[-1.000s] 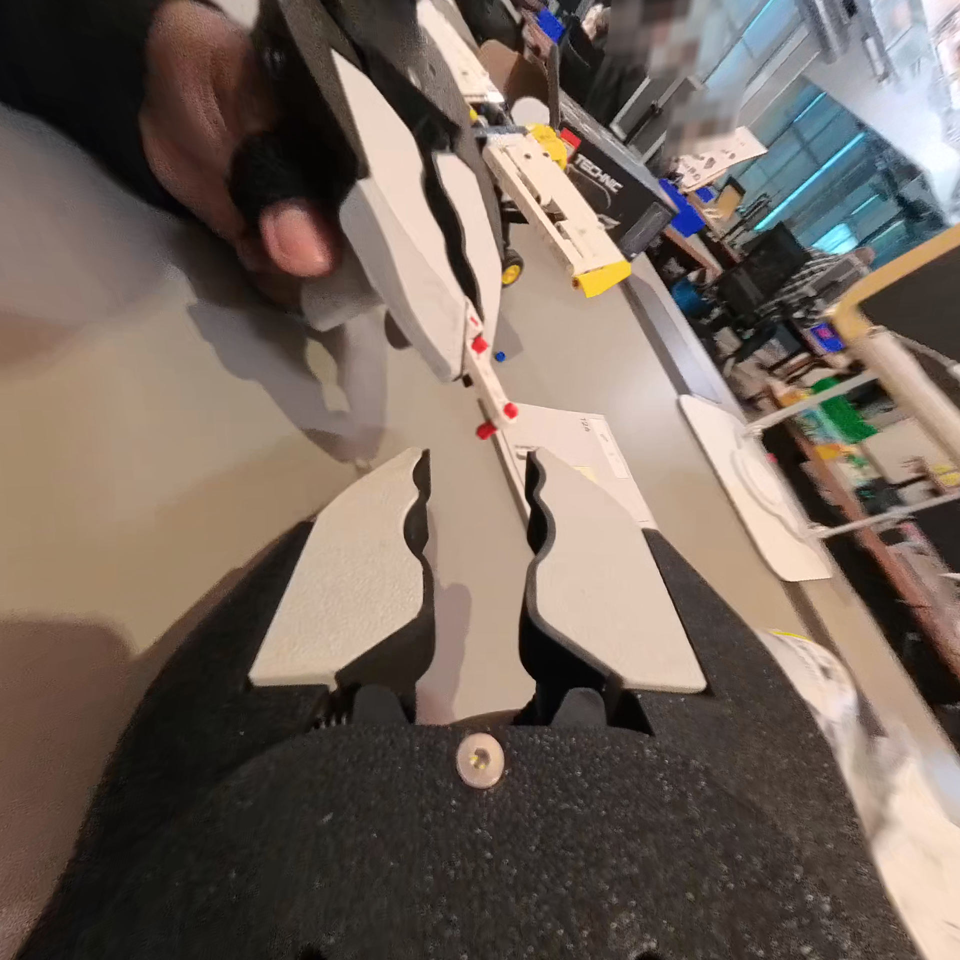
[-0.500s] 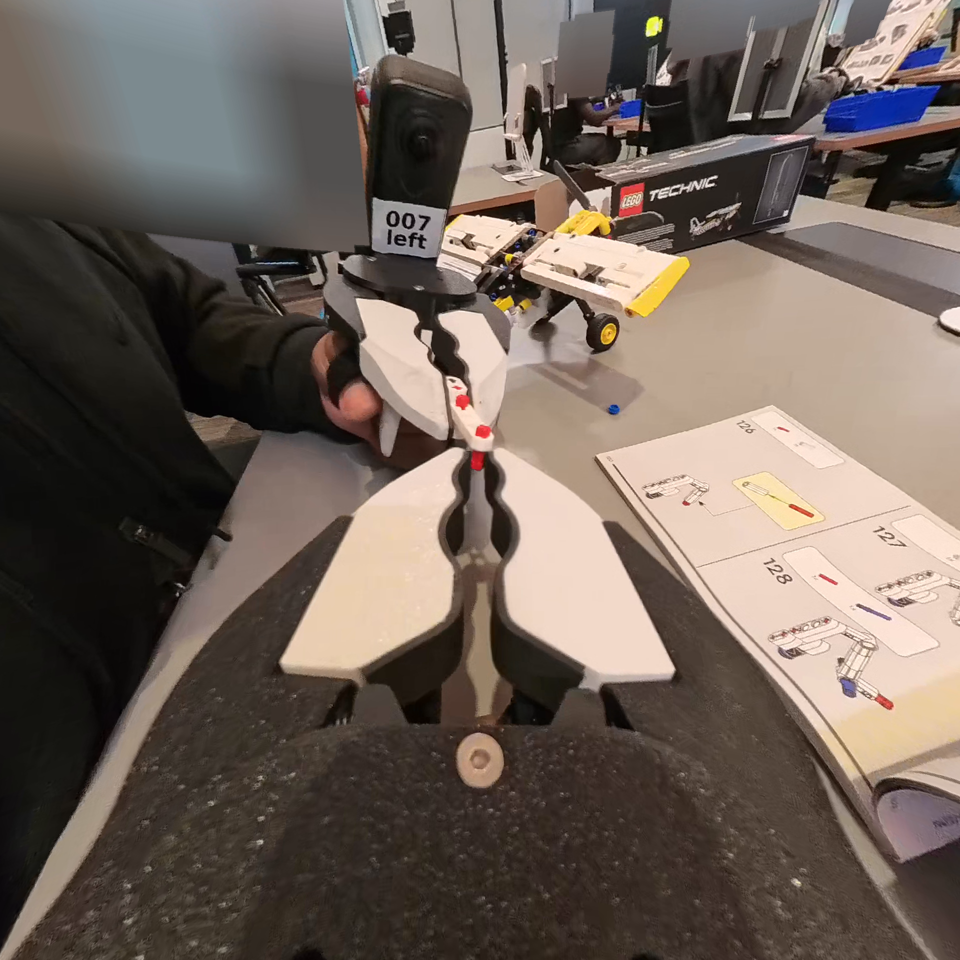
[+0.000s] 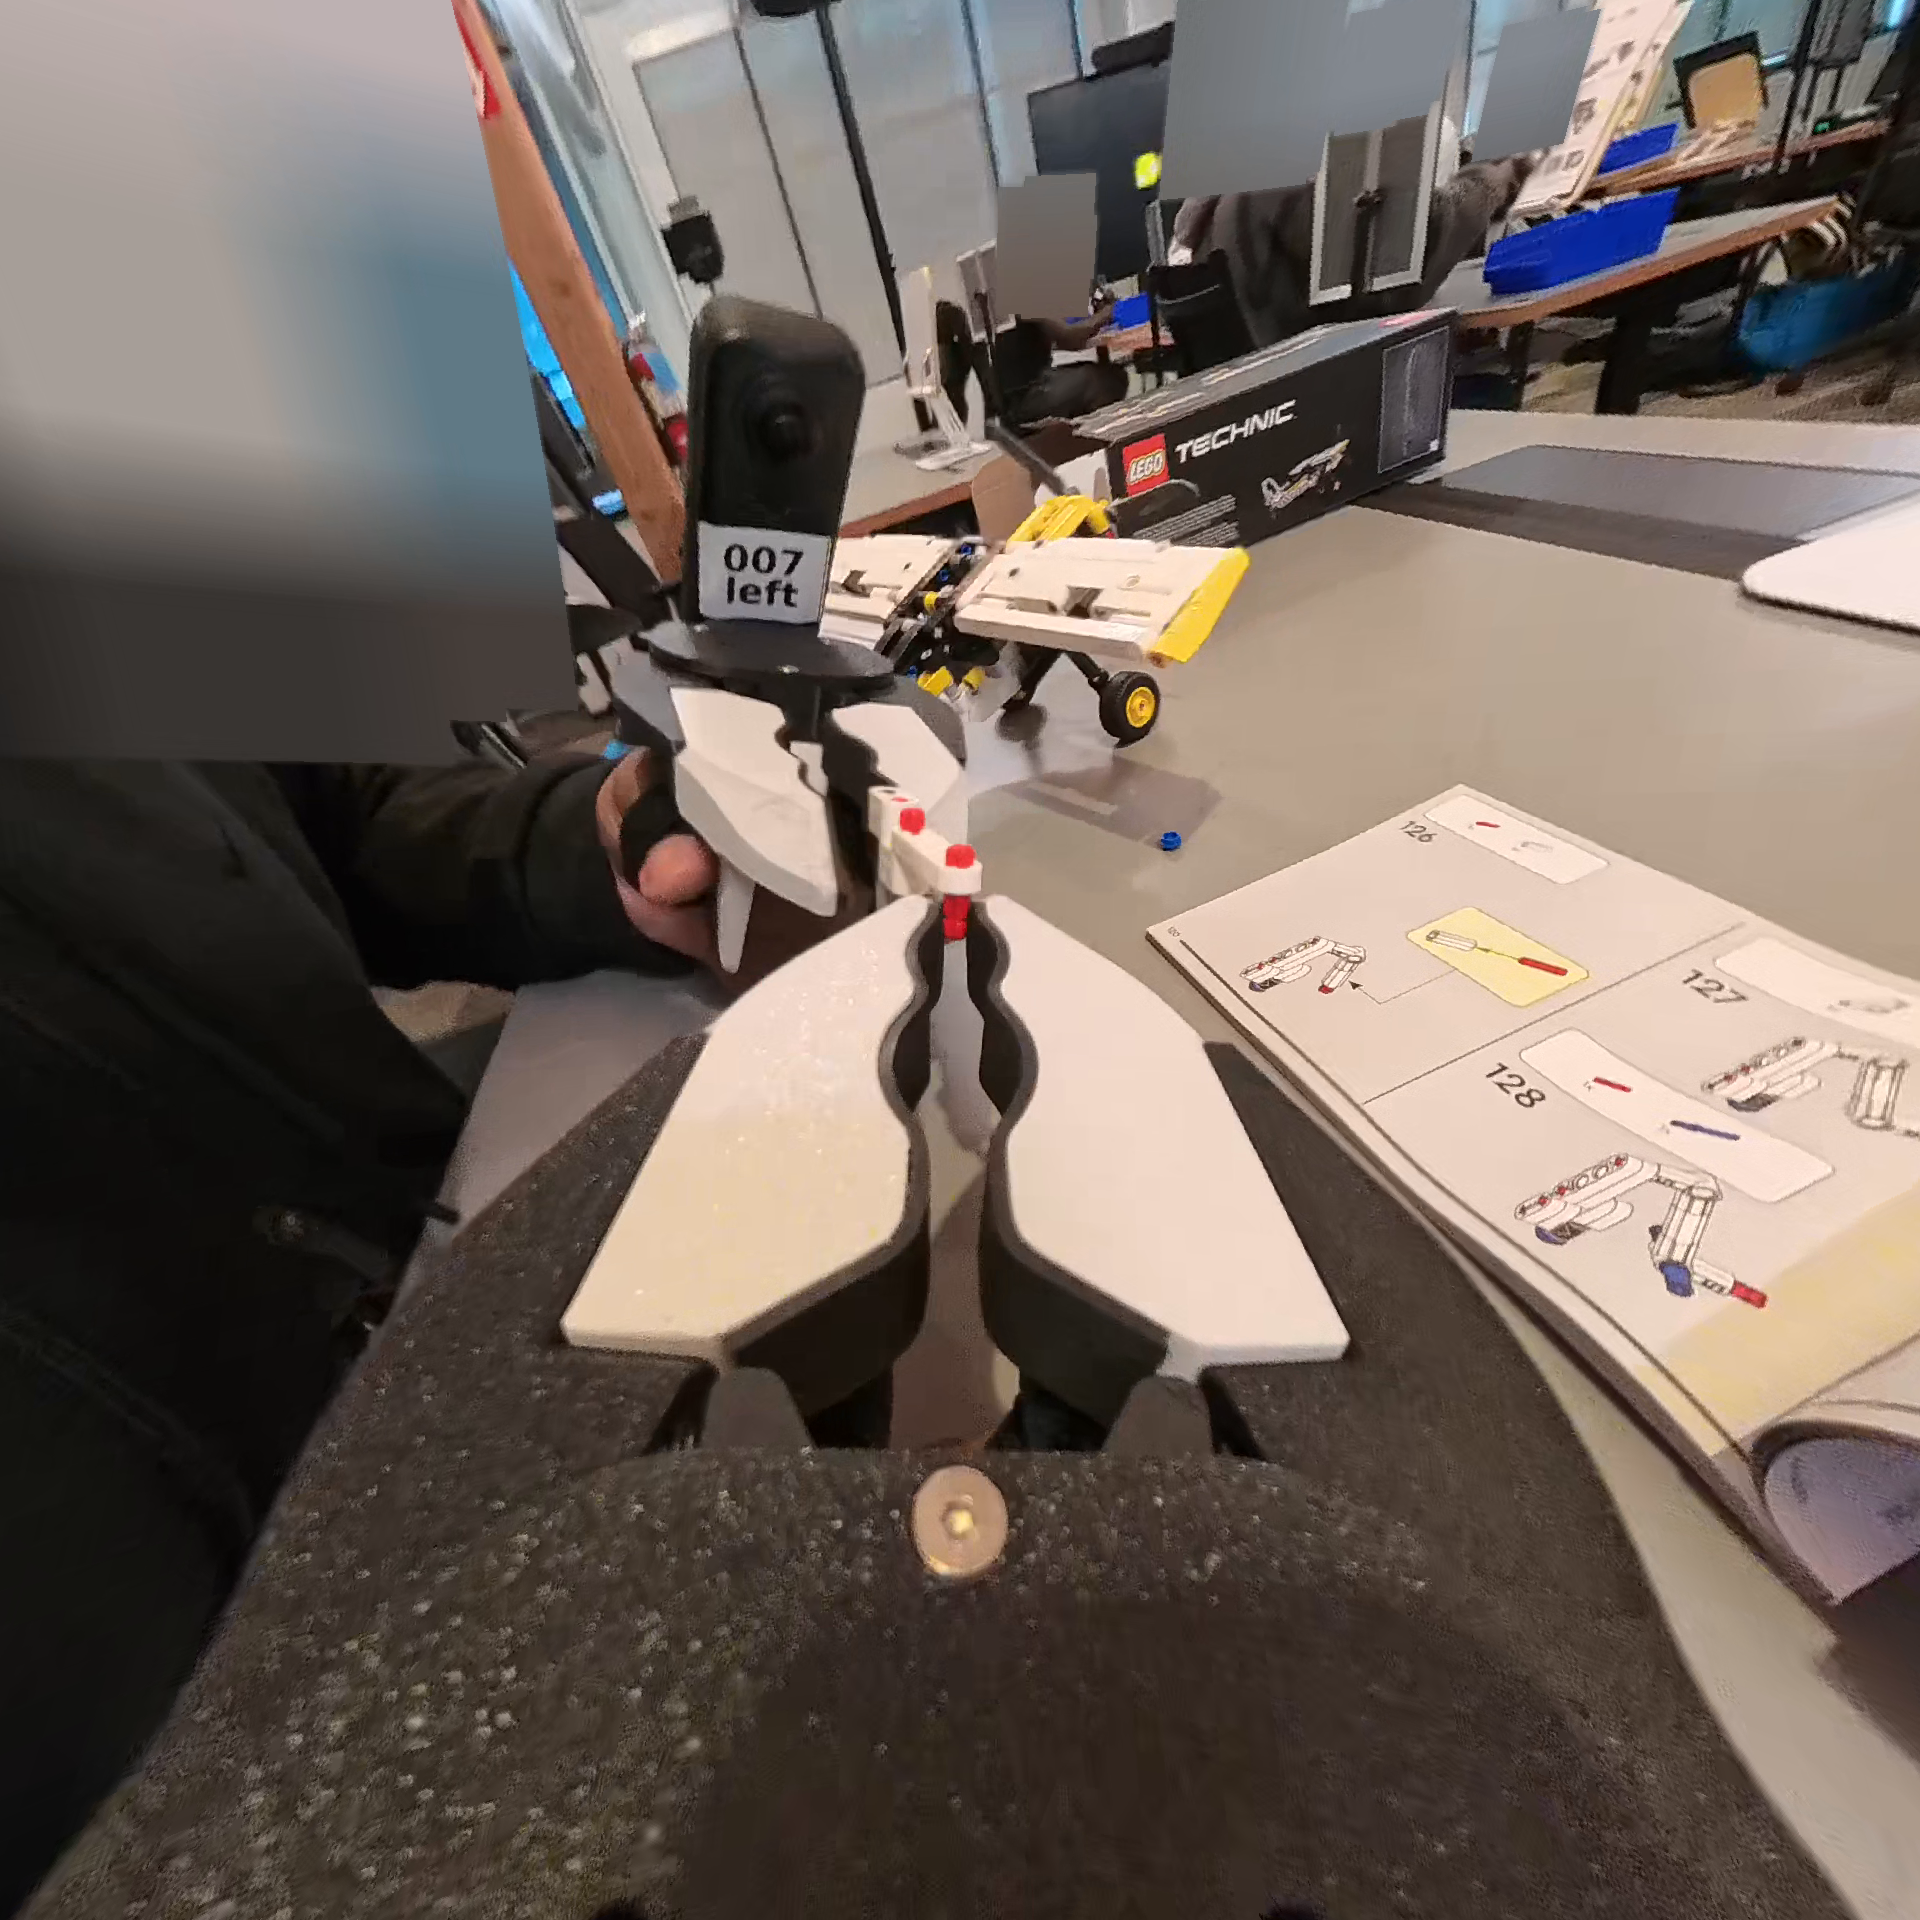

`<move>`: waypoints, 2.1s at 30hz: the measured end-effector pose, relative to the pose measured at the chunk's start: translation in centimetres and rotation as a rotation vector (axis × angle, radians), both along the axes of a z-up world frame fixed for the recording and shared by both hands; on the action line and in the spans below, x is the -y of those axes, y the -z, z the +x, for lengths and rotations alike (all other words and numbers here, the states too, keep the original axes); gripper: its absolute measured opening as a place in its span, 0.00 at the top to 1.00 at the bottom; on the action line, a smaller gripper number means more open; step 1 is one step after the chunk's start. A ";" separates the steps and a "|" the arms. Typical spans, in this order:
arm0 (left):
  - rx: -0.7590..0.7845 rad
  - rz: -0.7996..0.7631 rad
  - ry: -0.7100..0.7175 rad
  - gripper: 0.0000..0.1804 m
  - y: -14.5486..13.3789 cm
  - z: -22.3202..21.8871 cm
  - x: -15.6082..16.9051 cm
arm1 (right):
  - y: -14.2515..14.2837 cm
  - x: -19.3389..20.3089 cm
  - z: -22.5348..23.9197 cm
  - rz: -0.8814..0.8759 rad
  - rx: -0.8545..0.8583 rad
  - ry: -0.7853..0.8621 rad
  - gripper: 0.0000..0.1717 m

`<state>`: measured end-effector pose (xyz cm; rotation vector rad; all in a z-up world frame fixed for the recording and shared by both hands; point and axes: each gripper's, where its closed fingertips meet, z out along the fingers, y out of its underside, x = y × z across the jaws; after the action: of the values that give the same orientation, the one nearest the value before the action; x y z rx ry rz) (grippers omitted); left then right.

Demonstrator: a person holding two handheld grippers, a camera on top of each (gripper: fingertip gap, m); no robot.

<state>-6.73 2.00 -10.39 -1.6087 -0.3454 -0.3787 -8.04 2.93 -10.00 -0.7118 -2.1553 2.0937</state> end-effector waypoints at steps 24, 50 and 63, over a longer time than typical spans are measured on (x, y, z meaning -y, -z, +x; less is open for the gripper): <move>-0.039 -0.319 -0.067 0.96 3.9 -0.3 -0.2 | 4.0 -0.1 -0.5 0.917 -0.927 0.180 0.83; -0.190 -0.497 -0.059 0.95 6.3 0.9 -0.9 | 5.8 -0.3 -0.6 1.160 -1.153 0.238 0.98; -0.389 -0.621 -0.153 0.95 7.2 0.2 -1.2 | 7.1 -0.7 -0.9 0.875 -0.615 0.186 0.95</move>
<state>-6.52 3.24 -17.61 -2.1934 -0.2985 0.1868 -8.94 3.65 -17.07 -0.1263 -2.1704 0.9053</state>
